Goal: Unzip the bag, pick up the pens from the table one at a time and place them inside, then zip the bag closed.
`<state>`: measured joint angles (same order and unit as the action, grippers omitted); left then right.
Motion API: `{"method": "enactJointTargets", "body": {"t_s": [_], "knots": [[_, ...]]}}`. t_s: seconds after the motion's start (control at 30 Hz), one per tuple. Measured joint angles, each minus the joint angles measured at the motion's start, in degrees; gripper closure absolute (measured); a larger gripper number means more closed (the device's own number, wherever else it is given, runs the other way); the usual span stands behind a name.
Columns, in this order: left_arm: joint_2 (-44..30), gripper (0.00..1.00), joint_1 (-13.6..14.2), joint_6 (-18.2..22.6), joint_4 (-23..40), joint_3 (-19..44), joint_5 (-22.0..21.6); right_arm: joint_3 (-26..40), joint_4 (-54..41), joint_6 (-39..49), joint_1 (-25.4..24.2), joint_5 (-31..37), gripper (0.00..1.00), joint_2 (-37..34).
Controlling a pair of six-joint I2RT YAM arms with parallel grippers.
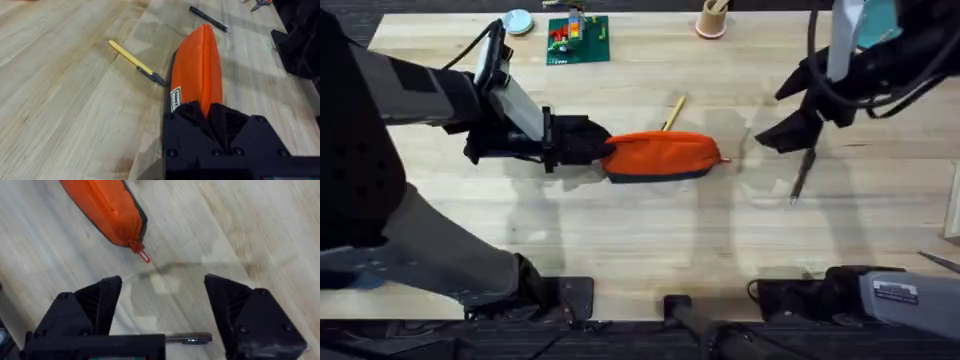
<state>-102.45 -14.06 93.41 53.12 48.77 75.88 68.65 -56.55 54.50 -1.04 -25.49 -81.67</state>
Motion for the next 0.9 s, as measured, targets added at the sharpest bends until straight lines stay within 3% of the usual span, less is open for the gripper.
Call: {"method": "enactJointTargets", "body": {"t_s": [0.43,0.9], "knots": [[0.0,0.957,0.0,0.0,0.0,0.0,0.0,-8.41,9.79,0.18,0.0,-4.69,0.006,-1.13],[0.0,0.957,0.0,0.0,0.0,0.0,0.0,-8.81,12.66,0.18,0.0,-10.54,0.006,-14.22]]}}
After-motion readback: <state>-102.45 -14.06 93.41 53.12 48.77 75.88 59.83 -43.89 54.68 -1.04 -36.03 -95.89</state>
